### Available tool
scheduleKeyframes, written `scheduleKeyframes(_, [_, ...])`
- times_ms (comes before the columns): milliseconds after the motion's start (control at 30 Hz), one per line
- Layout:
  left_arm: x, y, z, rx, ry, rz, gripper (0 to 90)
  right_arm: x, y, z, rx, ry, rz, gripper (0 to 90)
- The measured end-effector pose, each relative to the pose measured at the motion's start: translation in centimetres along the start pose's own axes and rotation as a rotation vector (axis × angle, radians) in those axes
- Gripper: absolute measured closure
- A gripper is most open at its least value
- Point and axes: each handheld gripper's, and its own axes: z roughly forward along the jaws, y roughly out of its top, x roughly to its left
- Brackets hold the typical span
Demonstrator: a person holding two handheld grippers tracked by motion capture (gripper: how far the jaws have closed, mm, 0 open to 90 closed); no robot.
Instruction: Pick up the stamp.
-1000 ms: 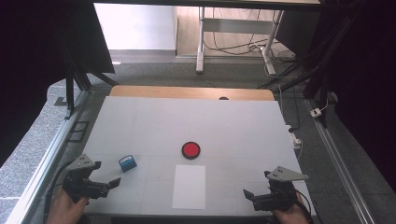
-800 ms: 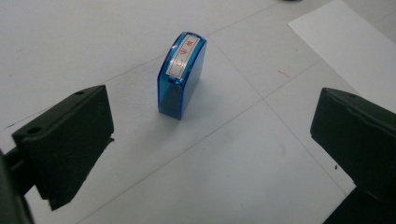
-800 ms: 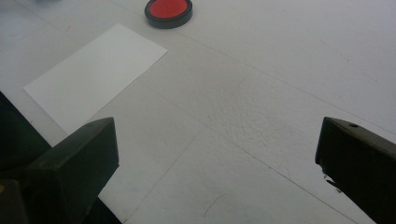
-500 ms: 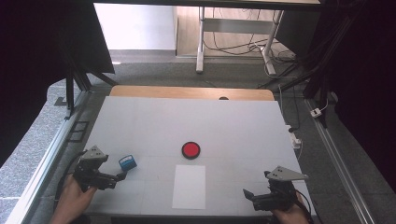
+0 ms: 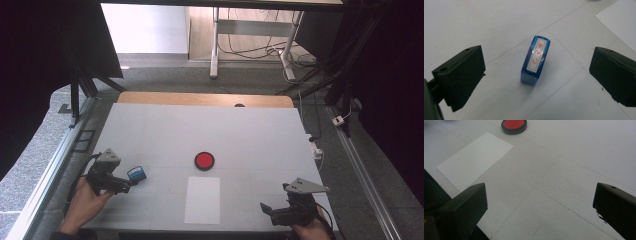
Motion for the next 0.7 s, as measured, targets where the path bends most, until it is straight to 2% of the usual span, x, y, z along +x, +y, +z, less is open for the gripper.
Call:
scheduleKeyframes(133, [0.4, 0.5, 0.5, 0.004, -0.025, 0.013, 0.0, 0.0, 0.0, 0.0, 0.005, 0.001, -0.001, 0.0])
scheduleKeyframes(267, [0.9, 0.9, 1.3, 0.019, -0.055, 0.046, 0.0, 0.0, 0.0, 0.0, 0.005, 0.001, -0.002, 0.0])
scheduleKeyframes(433, [1.2, 0.8, 2.0, 0.054, -0.059, 0.070, 0.2, 0.0, 0.0, 0.0, 0.007, 0.000, -0.006, 0.0])
scheduleKeyframes(500, [1.2, 0.7, 2.2, 0.061, -0.057, 0.079, 2.1, 0.0, 0.0, 0.0, 0.007, 0.000, -0.005, 0.0])
scheduleKeyframes(567, [1.0, 0.6, 2.4, 0.083, -0.044, 0.115, 4.7, 0.0, 0.0, 0.0, 0.007, -0.001, -0.006, 0.0])
scheduleKeyframes(600, [1.0, 0.6, 2.4, 0.083, -0.044, 0.115, 7.0, 0.0, 0.0, 0.0, 0.007, 0.000, -0.007, 0.0])
scheduleKeyframes(633, [0.9, 0.6, 2.4, 0.090, -0.045, 0.140, 10.1, 0.1, 0.0, 0.0, 0.007, 0.000, -0.008, 0.0])
scheduleKeyframes(700, [0.9, 0.5, 2.3, 0.091, -0.043, 0.160, 16.3, 0.1, 0.0, 0.0, 0.007, -0.001, -0.009, 0.0])
